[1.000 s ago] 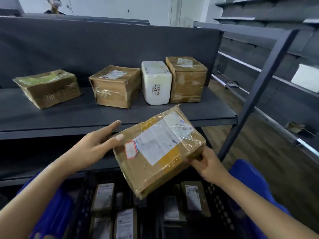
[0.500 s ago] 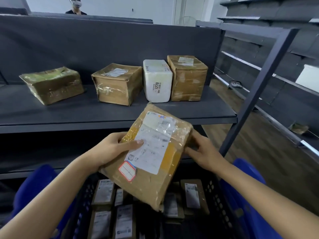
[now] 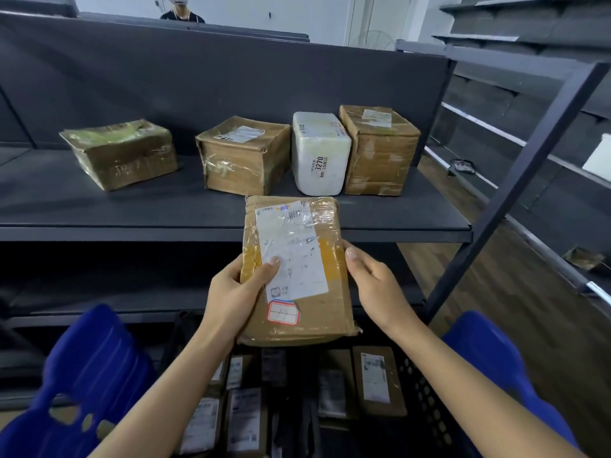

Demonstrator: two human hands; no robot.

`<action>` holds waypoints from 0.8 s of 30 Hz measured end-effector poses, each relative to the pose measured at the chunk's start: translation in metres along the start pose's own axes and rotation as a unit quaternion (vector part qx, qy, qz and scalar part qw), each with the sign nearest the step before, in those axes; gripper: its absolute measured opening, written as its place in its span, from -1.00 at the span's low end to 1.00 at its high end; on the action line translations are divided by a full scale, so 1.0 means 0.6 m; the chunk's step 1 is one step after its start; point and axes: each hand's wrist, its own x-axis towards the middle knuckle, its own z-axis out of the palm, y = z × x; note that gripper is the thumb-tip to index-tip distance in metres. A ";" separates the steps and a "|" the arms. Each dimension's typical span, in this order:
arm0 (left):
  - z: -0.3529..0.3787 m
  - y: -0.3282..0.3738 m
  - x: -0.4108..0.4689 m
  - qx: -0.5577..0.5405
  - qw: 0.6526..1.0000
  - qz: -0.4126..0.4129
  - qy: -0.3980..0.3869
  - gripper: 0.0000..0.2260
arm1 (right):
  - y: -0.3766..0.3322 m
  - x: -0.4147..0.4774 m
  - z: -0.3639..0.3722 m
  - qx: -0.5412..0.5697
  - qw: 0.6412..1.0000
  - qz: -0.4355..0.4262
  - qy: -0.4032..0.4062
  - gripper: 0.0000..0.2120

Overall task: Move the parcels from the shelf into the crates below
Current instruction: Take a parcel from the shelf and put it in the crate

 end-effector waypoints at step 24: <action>-0.055 -0.035 0.031 0.012 0.997 -0.024 -0.069 -0.40 | -0.014 0.020 0.046 0.122 0.992 -0.012 0.014 -0.72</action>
